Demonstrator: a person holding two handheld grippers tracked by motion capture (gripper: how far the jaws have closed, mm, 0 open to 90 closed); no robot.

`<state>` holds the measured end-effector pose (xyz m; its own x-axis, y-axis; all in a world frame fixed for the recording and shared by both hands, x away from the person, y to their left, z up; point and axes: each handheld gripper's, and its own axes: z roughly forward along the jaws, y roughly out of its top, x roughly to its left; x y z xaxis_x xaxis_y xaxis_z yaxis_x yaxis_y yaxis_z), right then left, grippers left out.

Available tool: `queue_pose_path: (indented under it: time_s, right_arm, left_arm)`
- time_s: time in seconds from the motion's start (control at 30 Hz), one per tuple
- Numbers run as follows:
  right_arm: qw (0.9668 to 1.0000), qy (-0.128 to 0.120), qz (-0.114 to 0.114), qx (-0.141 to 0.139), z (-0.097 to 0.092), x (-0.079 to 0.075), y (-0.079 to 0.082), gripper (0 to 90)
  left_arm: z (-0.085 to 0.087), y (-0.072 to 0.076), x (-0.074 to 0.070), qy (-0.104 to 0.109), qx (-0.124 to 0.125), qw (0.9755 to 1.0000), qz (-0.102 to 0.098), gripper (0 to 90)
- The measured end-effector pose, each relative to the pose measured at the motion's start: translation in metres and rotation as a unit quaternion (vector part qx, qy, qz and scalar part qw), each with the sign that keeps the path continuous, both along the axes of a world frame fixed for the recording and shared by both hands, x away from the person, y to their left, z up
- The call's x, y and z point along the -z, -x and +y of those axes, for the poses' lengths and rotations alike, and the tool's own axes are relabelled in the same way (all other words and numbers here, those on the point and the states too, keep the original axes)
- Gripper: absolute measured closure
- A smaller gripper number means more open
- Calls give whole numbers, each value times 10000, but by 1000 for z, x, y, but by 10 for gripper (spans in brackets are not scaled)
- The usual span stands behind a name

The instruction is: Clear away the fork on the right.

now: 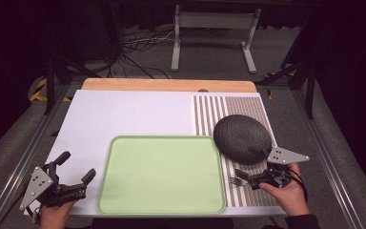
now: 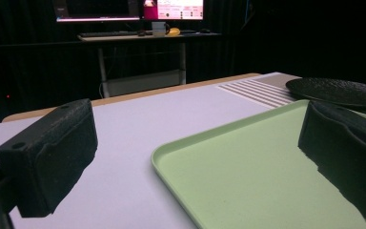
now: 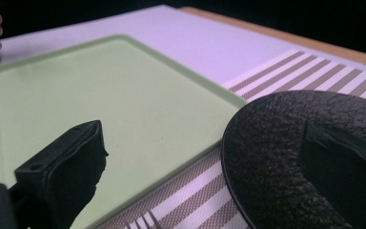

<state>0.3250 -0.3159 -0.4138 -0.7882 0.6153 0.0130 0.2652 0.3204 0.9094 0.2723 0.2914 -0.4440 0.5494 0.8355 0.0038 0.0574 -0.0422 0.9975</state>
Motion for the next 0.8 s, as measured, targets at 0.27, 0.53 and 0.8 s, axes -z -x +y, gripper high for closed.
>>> queue_pose_path:
  time_s: [0.27, 0.53, 0.8]
  right_arm:
    - [9939, 1012, 346, -281, 6, -13, -3, 36]
    - [9807, 1792, 597, -497, 10, -21, -5, 42]
    - [9617, 2469, 908, -766, 8, -27, -9, 57]
  left_arm:
    - [0, 0, 0, -8, -3, 10000, 3, 1]
    - [0, 0, 0, -11, 3, 10000, 2, 1]
    - [0, 0, 0, -17, -5, 10000, 15, 1]
